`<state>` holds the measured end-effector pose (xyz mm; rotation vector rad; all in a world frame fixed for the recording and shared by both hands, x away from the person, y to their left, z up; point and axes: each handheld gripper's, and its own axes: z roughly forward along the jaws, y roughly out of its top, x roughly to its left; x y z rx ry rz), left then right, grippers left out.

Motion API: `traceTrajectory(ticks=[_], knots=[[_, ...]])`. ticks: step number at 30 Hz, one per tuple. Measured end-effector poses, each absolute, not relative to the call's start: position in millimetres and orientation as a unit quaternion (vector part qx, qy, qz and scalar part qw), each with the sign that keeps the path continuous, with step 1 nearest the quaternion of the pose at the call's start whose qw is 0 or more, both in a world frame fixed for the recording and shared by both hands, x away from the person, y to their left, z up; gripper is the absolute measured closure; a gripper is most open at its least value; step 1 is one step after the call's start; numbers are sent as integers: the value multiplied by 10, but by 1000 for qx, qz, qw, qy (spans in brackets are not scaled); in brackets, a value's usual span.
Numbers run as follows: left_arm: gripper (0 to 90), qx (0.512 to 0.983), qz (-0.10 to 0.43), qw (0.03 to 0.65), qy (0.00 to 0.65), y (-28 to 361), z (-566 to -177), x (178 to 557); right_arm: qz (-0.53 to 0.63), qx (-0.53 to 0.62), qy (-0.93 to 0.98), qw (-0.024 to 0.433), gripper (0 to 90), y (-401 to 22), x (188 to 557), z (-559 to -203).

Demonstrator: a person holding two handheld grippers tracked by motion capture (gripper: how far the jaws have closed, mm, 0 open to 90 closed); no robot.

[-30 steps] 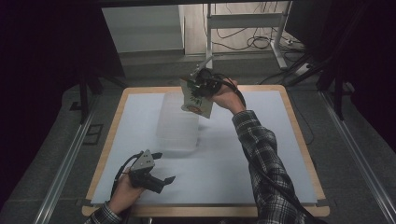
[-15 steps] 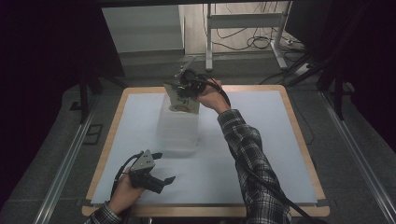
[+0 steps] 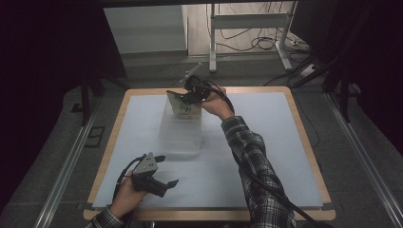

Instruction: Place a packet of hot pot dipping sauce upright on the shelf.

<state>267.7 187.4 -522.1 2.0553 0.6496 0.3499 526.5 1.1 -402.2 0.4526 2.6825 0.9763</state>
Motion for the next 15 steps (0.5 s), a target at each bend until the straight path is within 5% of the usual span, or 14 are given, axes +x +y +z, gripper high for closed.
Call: traceTrajectory(ticks=[15], knots=[[11,836,140,460,266,1871,-5223,2676,351,173,911,129,478,-53,5191,-4016]])
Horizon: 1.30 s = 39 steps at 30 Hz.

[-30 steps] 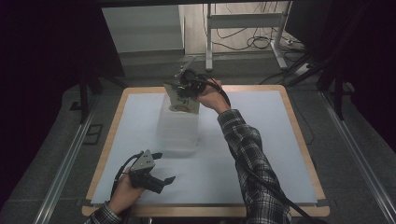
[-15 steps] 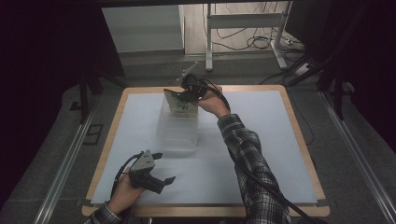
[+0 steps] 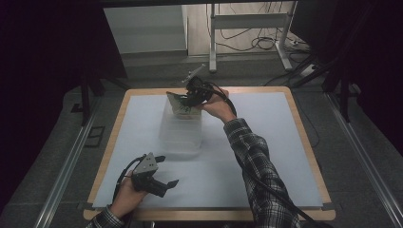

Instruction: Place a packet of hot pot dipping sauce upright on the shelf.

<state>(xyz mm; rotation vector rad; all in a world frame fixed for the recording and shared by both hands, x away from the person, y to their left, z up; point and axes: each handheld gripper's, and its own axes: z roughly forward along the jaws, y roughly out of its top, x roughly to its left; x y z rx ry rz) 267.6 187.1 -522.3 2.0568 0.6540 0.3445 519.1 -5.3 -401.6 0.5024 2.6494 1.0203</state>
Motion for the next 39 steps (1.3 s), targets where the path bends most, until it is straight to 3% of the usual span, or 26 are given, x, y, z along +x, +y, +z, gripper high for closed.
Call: traceTrajectory(ticks=[25,39], knots=[[8,836,139,460,266,1863,-5235,2678,369,184,901,136,185,-206,5078,-3988],[6,839,141,456,261,1867,-5238,2680,384,195,893,129,87,-313,5015,-3956]])
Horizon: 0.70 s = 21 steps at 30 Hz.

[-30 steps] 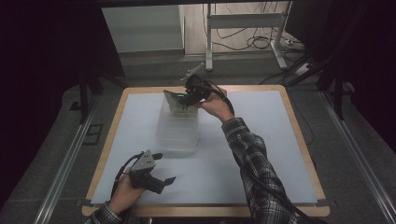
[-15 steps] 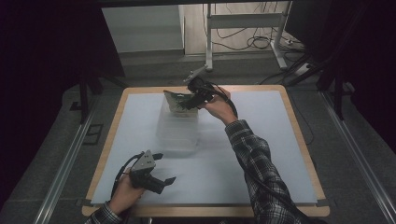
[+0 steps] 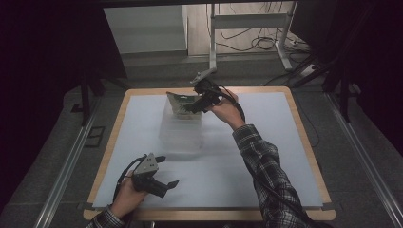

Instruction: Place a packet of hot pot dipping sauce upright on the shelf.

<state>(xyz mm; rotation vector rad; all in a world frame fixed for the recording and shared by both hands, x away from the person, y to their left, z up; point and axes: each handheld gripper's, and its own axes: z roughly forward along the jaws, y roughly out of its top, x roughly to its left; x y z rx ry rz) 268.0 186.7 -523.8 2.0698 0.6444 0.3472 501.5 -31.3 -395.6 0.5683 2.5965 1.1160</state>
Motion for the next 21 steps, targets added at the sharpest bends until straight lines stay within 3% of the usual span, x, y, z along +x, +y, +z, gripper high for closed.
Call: traceTrajectory(ticks=[21], knots=[[7,841,140,452,262,1864,-5241,2682,401,205,884,125,8,-533,4917,-3964]])
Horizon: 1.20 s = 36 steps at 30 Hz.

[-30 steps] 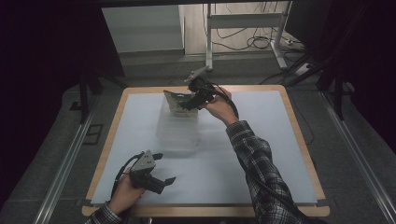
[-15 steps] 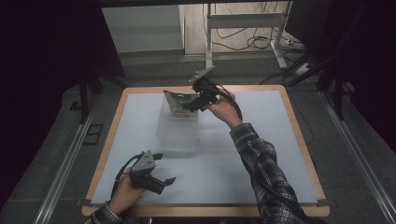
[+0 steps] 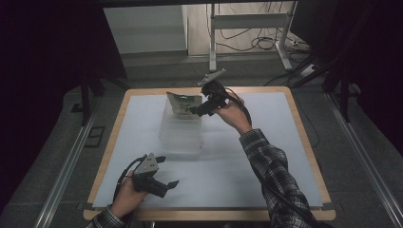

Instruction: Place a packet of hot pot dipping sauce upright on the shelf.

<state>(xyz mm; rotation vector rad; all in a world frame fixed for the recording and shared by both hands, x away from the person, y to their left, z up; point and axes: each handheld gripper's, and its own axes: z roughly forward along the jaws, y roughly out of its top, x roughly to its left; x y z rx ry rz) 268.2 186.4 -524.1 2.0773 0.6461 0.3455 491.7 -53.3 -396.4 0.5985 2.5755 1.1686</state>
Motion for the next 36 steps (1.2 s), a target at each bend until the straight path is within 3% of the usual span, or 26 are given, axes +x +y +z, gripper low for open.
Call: traceTrajectory(ticks=[13,36], knots=[[7,841,139,453,262,1858,-5245,2681,400,227,881,111,0,-664,4862,-4018],[7,843,140,449,260,1856,-5246,2681,401,237,876,129,0,-895,4659,-4147]])
